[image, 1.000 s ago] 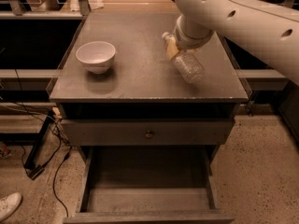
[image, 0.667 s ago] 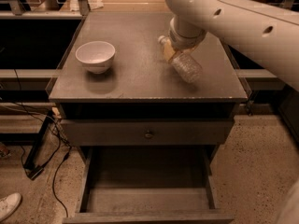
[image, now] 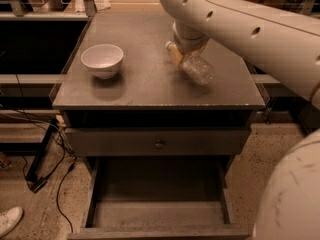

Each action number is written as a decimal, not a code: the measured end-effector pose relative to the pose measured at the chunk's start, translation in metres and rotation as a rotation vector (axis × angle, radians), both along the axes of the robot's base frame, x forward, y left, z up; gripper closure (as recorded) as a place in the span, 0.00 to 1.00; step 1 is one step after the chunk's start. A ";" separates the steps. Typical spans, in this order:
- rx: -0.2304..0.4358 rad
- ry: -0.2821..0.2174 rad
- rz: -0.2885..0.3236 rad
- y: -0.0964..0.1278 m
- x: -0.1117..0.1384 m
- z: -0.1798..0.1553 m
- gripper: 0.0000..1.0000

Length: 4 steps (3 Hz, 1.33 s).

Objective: Pick water bottle from middle drawer and place on counter

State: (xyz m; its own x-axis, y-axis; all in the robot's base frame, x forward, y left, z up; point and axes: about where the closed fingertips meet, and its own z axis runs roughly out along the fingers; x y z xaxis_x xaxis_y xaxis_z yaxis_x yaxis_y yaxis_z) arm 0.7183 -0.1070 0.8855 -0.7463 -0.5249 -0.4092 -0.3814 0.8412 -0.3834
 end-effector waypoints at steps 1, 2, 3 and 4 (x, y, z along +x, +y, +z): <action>-0.071 0.004 0.037 0.011 0.005 -0.008 1.00; -0.121 0.007 0.068 0.021 0.004 -0.017 1.00; -0.148 0.009 0.084 0.026 0.004 -0.022 0.96; -0.148 0.009 0.084 0.026 0.004 -0.022 0.73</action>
Offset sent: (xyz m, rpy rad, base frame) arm 0.0048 0.0338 -0.0254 -0.1804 0.0077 0.1060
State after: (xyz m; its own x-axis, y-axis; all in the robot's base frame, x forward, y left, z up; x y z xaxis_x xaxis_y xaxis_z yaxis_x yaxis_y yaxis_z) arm 0.7228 -0.0811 0.8636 -0.7004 -0.6401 -0.3159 -0.4524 0.7404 -0.4972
